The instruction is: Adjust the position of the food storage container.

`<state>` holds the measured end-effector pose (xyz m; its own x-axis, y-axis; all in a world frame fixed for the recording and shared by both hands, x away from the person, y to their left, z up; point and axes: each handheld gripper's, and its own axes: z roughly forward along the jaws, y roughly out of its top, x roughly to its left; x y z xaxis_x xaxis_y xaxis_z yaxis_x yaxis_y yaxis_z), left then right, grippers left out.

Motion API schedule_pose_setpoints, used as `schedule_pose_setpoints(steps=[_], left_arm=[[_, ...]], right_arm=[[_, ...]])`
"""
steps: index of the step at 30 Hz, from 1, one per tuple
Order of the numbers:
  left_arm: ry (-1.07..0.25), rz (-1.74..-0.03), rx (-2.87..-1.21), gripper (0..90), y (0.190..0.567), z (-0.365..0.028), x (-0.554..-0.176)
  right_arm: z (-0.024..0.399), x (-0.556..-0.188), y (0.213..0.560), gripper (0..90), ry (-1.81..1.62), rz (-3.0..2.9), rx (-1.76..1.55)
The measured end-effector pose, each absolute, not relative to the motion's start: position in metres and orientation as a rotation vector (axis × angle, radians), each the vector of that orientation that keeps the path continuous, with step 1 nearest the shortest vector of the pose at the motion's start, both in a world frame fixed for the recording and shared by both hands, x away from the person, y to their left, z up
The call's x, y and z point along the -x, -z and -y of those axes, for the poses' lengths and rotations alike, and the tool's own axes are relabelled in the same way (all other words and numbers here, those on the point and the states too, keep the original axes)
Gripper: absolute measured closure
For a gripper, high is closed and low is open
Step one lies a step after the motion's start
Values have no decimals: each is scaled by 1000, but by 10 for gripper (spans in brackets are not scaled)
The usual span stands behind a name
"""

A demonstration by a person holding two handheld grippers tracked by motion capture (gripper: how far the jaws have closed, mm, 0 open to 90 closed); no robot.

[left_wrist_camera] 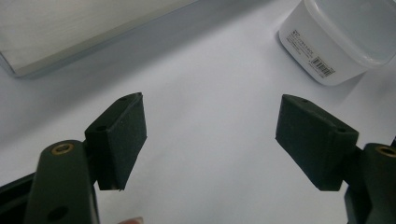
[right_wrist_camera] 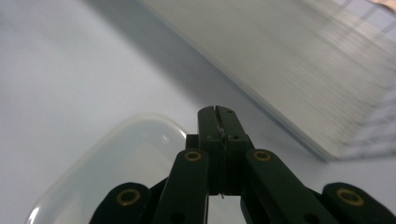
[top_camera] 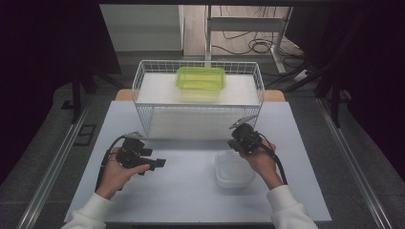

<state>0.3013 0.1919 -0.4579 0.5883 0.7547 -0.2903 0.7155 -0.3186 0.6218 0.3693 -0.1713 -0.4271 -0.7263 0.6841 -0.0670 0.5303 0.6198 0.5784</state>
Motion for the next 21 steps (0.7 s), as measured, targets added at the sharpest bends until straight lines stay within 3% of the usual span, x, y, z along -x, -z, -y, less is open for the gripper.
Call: schedule_pose_setpoints(steps=[11,21], left_arm=[[-69,-1167,-2082,238,458,-190,-301],[-72,-1166,-2083,236,458,-190,-301]], right_arm=[[251,-328,426,893,-742,-2475,-1194],[253,-323,458,893,-625,-2584,-1251]])
